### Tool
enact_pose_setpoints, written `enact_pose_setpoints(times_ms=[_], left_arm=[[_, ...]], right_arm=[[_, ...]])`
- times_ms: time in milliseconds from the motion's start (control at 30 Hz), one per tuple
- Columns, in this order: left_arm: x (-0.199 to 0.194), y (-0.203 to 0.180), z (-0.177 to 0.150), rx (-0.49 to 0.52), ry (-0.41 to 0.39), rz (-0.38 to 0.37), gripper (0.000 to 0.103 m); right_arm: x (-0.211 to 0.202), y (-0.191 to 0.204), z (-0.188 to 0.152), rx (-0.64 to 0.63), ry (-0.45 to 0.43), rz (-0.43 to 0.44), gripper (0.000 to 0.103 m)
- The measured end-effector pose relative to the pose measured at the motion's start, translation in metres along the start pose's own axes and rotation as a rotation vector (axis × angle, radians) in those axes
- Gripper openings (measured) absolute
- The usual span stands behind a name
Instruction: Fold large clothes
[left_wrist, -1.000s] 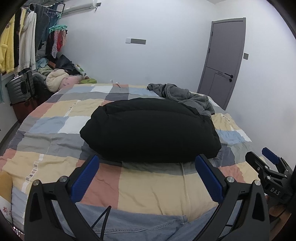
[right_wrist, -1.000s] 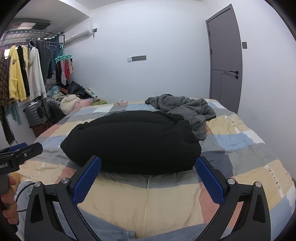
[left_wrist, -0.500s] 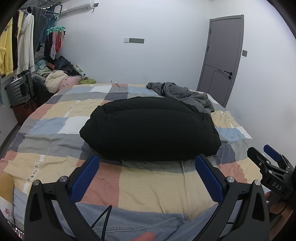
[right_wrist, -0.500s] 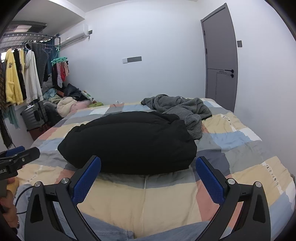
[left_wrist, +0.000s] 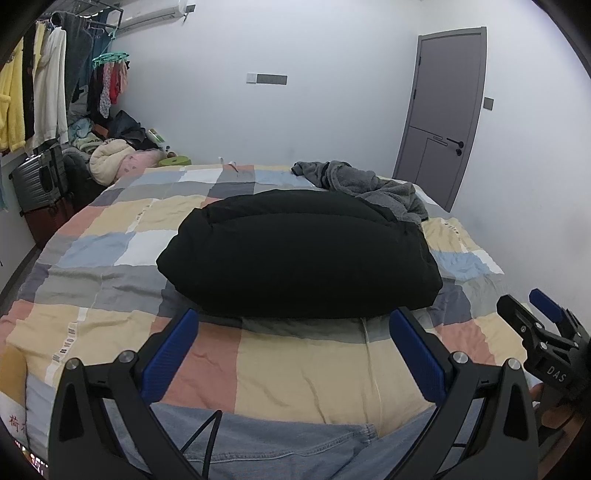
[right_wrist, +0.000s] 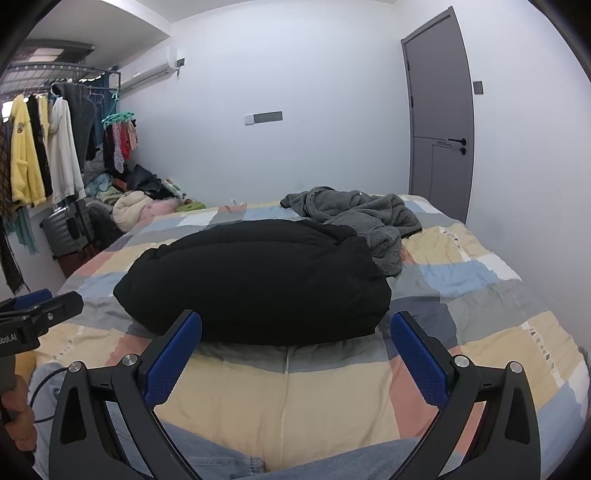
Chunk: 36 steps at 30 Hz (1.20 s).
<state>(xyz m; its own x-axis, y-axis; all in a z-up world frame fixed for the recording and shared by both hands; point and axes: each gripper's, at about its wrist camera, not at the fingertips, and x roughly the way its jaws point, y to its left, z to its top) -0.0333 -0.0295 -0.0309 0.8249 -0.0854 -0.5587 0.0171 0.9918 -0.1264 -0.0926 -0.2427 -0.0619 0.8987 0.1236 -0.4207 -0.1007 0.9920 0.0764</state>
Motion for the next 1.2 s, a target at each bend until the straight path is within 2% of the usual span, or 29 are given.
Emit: enact_pose_setpoints(times_ms=[1200], left_arm=[[-0.010, -0.005, 0.001, -0.015, -0.001, -0.018, 0.103]], right_arm=[[-0.006, -0.003, 0.003, -0.006, -0.008, 0.012, 0.103]])
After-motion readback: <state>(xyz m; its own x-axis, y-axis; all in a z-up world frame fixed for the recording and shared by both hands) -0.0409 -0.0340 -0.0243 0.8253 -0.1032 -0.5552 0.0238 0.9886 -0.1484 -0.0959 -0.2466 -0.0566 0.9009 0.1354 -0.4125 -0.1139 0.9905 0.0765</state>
